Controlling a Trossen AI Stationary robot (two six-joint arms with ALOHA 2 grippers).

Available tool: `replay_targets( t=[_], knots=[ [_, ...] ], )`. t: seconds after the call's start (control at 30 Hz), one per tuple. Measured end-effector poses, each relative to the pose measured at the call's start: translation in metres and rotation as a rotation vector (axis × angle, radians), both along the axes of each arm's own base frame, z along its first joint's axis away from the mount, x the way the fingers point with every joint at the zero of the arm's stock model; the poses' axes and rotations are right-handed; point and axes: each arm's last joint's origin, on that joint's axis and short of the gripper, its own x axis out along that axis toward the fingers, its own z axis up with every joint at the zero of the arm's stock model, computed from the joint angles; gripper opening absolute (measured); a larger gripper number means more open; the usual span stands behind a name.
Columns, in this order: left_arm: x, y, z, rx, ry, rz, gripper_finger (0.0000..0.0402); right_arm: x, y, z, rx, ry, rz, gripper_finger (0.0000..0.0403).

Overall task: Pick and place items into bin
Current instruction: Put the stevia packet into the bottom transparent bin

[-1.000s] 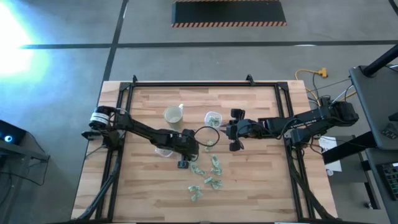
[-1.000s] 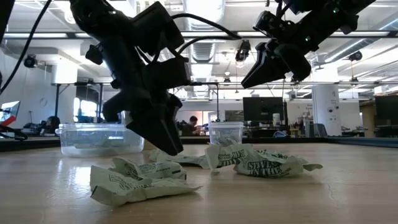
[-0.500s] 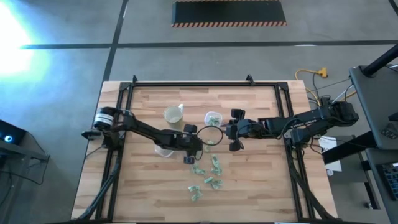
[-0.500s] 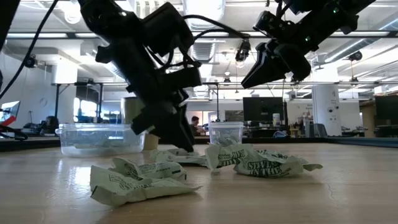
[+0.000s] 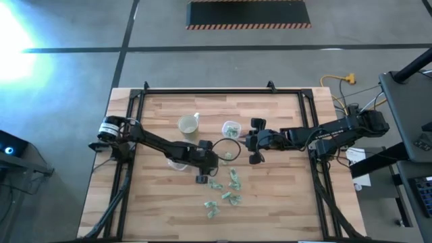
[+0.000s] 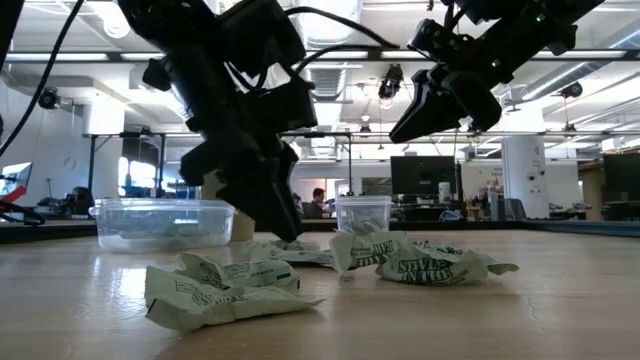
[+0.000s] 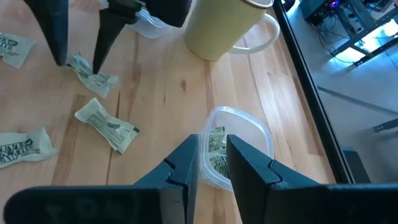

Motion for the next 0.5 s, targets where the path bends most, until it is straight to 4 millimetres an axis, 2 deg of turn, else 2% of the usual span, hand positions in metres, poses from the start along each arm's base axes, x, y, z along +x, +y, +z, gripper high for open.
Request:
replay_targets(
  t=[0.5],
  knots=[
    [-0.0026,0.0009,-0.0027,-0.014,0.032,0.029,0.0144,-0.0009,-0.0001,-0.0017,0.004,0.004,-0.003,0.0069]
  ],
)
